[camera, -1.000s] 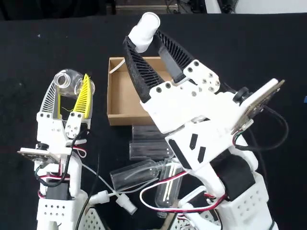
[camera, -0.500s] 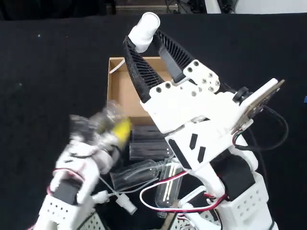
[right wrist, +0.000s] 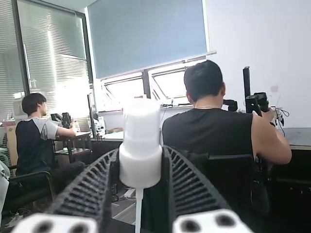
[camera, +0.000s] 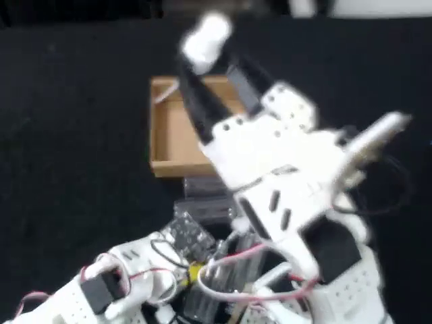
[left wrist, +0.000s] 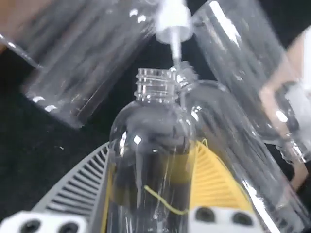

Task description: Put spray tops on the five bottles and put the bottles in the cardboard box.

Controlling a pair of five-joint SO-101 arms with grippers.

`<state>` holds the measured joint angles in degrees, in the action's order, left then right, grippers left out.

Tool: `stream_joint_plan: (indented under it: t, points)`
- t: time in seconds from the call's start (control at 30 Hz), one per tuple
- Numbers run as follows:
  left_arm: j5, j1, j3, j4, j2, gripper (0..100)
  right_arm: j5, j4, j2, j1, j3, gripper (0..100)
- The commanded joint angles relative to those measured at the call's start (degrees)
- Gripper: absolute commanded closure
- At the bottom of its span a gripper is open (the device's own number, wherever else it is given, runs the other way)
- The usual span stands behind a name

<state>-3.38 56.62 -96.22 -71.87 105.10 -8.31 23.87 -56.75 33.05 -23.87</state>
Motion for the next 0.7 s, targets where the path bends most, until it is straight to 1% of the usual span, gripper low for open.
stream_joint_plan:
  t: [0.0,0.2,0.27,0.33,0.47,0.67]
  points:
    - [-0.18,9.45,-1.10,1.41,-0.53,97,-0.35,-1.49,-1.45,0.97,0.31,98.4]
    - [0.09,13.58,-1.10,1.67,-0.53,97,-0.35,-1.49,-1.45,0.97,0.31,98.4]
    - [0.18,13.76,-1.10,2.02,-0.53,97,-0.35,-1.49,-1.45,0.97,0.31,98.4]
    - [0.18,12.09,-0.13,2.11,-0.53,97,-0.35,-1.49,-1.45,0.88,0.31,98.4]
    - [0.18,3.56,6.02,1.58,-0.53,97,-0.35,-1.49,-1.45,0.79,0.31,98.4]
    - [0.18,-13.49,14.81,2.20,-0.44,97,-0.35,-1.49,-1.45,0.88,0.22,98.4]
